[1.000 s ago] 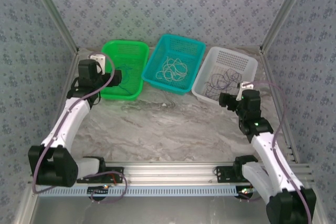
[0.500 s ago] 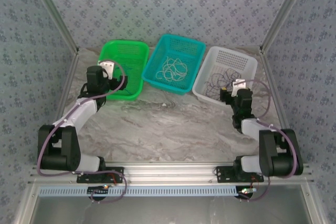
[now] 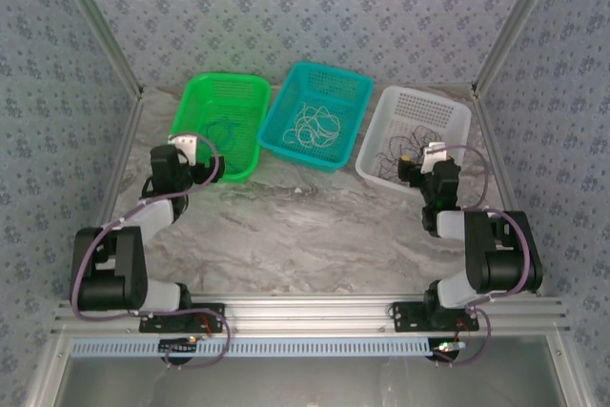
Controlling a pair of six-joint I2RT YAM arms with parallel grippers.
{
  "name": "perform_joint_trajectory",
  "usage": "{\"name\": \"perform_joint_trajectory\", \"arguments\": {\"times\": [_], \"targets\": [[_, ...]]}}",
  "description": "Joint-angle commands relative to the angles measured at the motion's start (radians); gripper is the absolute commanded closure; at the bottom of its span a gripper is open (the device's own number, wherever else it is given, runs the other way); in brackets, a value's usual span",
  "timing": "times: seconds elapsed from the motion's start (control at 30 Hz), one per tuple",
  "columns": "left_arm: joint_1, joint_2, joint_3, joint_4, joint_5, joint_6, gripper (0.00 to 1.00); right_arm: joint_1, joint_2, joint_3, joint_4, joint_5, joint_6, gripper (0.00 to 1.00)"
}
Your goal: Untangle the cables
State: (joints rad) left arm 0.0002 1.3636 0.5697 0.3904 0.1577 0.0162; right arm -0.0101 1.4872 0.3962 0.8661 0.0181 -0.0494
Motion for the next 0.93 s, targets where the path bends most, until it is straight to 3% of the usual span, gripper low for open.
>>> {"name": "perform_joint_trajectory", "arguments": {"times": [0.0, 0.13, 0.5, 0.9], "targets": [[0.007, -0.045, -0.031, 0.083, -0.028, 0.006, 0.01, -0.024, 0.036, -0.009, -0.058, -0.022, 0.02, 0.01], [0.019, 0.006, -0.06, 0.124, -0.03, 0.016, 0.0, -0.024, 0.035, -0.008, -0.058, -0.023, 0.021, 0.0], [0.072, 0.177, -0.182, 0.488, 0.022, -0.024, 0.01, -0.019, 0.034, -0.007, -0.061, -0.008, 0.02, 0.0], [0.059, 0.169, -0.166, 0.44, -0.043, -0.03, 0.01, -0.008, 0.035, -0.011, -0.047, 0.079, 0.038, 0.0]]}}
